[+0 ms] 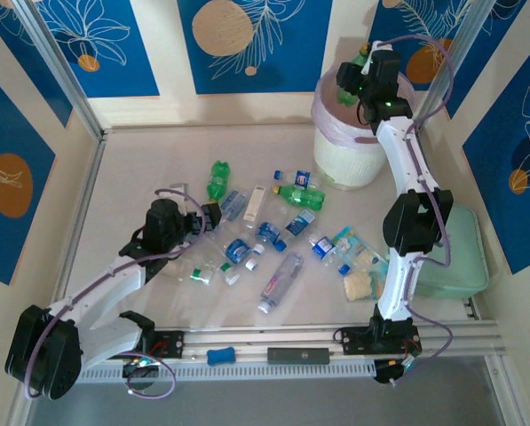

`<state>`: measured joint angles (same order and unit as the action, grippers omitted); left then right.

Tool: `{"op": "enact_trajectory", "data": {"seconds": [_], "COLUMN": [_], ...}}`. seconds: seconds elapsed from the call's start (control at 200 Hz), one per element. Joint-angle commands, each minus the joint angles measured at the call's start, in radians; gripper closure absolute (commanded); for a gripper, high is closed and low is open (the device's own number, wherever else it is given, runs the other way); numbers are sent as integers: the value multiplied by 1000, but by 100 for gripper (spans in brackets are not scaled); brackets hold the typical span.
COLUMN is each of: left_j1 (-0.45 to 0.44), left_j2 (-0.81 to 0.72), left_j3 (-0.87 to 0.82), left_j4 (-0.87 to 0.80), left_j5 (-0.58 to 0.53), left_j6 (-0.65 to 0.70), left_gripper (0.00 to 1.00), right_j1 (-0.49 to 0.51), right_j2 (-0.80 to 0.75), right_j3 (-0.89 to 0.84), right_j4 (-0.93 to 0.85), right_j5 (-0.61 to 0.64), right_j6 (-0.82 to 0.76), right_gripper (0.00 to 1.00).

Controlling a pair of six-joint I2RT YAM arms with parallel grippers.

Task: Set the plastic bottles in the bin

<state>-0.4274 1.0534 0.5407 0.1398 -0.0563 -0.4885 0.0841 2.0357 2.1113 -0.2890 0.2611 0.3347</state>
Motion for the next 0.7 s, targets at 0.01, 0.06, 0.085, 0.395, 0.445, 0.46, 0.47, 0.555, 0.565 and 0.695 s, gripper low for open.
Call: {"op": "enact_trajectory", "data": {"seconds": [0.01,0.06,0.085,0.395,0.445,0.46,0.47,0.555,0.565,0.695], "left_j1": [1,1,1,1,1,1,1,1,1,1], "left_j2": [-36,-41,-45,-62,-63,-63,-64,-69,-69,-82], "left_j3": [-17,-17,-16,-7,-3,-3,-3,-3,-3,-2], "left_j4": [-38,-47,-51,-73,-80,-82,-83,-96,-98,-122], "left_j5": [-8,-12,-11,-8,-5,-5,-5,-7,-7,-14], "left_j6": [30,35,37,39,42,42,42,41,41,47], "left_gripper": [0,0,0,0,0,0,0,0,0,0], "right_j1": [24,27,29,34,38,39,40,44,45,57], "right_j2": [15,18,17,12,5,2,1,-14,-16,-47], "right_j3": [66,67,69,164,176,178,180,192,192,199], "right_j4": [-75,-76,-76,-138,-140,-141,-141,-150,-152,-190], "right_j5": [57,68,71,78,75,73,73,53,50,31], "right_j6": [-46,-47,-47,-49,-54,-55,-56,-59,-59,-60], "right_gripper": [51,48,46,14,12,11,11,7,7,4]}}
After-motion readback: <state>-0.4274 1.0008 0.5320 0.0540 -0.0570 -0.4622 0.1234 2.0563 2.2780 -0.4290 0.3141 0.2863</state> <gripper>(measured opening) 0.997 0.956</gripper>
